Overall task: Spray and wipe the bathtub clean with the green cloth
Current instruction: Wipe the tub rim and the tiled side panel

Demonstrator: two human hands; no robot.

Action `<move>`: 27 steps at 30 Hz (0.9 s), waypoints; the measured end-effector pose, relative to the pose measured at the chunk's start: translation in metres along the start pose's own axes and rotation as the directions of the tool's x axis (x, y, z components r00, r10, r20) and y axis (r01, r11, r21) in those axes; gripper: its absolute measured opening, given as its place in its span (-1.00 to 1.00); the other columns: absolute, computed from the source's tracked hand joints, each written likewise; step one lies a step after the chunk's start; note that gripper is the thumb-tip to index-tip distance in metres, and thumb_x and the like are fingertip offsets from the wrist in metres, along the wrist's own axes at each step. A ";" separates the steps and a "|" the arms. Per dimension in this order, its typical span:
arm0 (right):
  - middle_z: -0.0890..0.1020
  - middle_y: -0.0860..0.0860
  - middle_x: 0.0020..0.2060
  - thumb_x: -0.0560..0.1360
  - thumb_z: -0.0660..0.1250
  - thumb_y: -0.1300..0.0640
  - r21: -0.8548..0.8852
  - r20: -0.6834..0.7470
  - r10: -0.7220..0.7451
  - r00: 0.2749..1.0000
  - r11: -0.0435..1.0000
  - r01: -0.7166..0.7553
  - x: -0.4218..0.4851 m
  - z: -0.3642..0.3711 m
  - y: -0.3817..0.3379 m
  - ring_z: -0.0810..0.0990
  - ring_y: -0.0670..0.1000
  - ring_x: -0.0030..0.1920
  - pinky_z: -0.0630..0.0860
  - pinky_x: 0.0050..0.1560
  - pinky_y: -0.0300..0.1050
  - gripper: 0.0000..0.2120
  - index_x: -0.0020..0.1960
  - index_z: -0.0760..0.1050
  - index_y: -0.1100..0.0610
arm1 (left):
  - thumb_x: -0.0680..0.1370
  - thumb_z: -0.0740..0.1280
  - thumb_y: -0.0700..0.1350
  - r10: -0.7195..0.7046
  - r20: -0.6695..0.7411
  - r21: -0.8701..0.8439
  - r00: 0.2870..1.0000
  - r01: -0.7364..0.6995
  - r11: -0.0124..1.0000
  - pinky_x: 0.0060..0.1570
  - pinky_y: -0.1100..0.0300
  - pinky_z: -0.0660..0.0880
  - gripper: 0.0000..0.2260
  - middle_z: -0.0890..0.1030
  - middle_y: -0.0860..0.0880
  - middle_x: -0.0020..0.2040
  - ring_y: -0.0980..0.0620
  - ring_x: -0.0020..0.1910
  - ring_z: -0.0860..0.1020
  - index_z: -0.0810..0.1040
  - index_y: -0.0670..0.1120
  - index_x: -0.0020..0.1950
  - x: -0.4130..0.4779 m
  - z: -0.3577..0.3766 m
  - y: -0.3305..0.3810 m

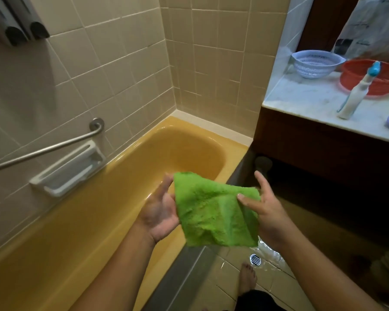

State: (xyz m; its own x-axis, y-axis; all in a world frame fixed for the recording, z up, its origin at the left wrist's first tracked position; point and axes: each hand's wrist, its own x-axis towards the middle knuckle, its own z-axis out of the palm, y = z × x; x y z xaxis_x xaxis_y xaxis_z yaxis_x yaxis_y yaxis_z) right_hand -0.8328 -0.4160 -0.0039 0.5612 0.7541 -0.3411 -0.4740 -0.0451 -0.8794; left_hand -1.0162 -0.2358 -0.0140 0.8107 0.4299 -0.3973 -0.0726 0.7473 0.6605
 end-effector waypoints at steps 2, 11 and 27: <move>0.74 0.17 0.00 0.55 0.40 0.39 -0.097 0.000 -0.105 0.994 0.990 0.105 -0.004 0.001 0.001 0.74 0.22 0.03 0.71 -0.10 0.12 -0.16 0.52 0.22 -0.38 | 0.36 0.67 -0.12 -0.102 -0.123 0.209 0.987 0.126 0.970 0.02 -0.31 0.58 0.00 0.56 -0.16 0.42 -0.25 0.19 0.66 0.19 0.36 0.61 -0.004 -0.005 -0.016; 0.55 -0.12 0.17 0.49 0.55 0.21 -0.802 0.133 -0.042 0.990 0.583 0.133 0.000 -0.009 0.002 0.60 -0.05 0.12 0.60 0.09 -0.11 -0.37 0.39 0.39 -0.24 | 0.57 0.47 -0.26 0.261 -0.307 0.602 0.915 -0.025 0.798 -0.17 0.13 0.60 -0.72 0.66 -0.23 0.16 -0.03 -0.05 0.67 0.64 0.10 0.15 0.006 0.003 -0.033; 0.51 -0.16 0.21 0.54 0.25 -0.36 -0.944 0.331 -0.342 0.880 -0.111 0.312 0.017 -0.008 -0.025 0.33 0.02 0.23 0.26 0.24 0.07 -0.59 0.06 0.66 -0.09 | 0.62 0.35 0.13 0.542 -0.002 0.967 0.840 0.140 -0.214 -0.06 0.00 0.52 -0.82 0.37 0.04 0.14 -0.02 0.11 0.42 0.53 0.05 0.08 -0.003 -0.007 -0.024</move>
State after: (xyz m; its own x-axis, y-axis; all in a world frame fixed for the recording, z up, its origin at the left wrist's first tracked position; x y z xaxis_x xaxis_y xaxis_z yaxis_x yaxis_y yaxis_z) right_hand -0.8063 -0.4072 0.0103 0.4311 0.8955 0.1103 0.8679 -0.3781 -0.3222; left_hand -1.0213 -0.2512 -0.0328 0.6408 0.7673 0.0234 0.6905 -0.5895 0.4192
